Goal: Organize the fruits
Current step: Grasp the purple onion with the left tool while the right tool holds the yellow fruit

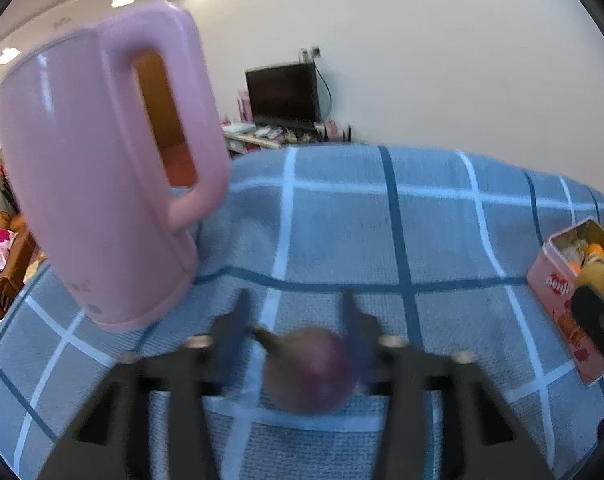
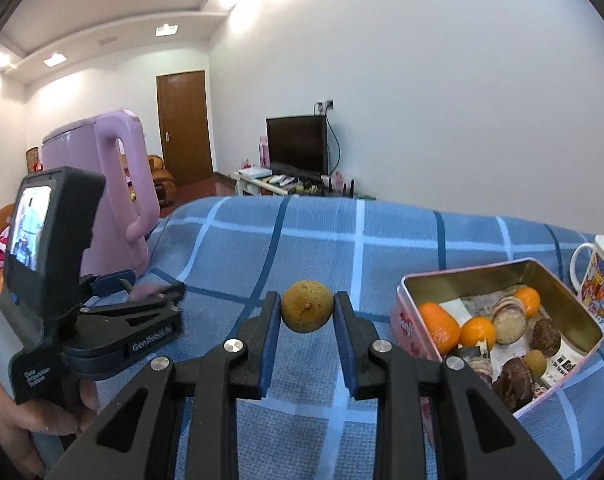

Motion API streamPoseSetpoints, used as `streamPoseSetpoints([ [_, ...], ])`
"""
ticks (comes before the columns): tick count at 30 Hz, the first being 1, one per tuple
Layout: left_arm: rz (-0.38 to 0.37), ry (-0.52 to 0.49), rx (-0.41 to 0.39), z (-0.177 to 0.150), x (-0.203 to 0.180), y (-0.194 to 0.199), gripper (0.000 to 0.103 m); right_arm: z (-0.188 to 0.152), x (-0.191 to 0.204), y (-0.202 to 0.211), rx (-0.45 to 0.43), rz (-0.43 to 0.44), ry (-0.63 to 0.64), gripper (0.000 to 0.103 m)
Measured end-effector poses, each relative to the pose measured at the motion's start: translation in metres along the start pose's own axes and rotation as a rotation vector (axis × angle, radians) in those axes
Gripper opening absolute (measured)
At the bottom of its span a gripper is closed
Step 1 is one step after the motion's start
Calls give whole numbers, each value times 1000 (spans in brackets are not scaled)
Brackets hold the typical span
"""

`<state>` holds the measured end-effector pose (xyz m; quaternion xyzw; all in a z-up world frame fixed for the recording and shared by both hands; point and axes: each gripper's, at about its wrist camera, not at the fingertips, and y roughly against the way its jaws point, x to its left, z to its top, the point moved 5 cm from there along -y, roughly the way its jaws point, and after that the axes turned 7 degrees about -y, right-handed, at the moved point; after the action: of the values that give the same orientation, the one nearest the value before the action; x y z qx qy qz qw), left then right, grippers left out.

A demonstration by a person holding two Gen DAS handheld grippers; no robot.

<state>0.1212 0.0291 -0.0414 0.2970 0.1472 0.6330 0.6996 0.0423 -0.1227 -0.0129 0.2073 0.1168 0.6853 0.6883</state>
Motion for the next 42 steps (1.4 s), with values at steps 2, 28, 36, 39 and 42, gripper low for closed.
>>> streamPoseSetpoints([
  [2, 9, -6, -24, 1, 1, 2, 36, 0, 2, 1, -5, 0, 12, 29],
  [28, -218, 127, 207, -31, 10, -24, 53, 0, -10, -8, 55, 23, -63, 29],
  [36, -172, 137, 161, -30, 11, -14, 52, 2, -11, -4, 27, 15, -60, 29],
  [39, -122, 143, 80, -22, 12, 3, 52, 3, -9, 1, -3, 6, -42, 29],
  [42, -83, 126, 17, -15, 6, 15, 52, 3, -6, 7, -29, -1, -23, 29],
])
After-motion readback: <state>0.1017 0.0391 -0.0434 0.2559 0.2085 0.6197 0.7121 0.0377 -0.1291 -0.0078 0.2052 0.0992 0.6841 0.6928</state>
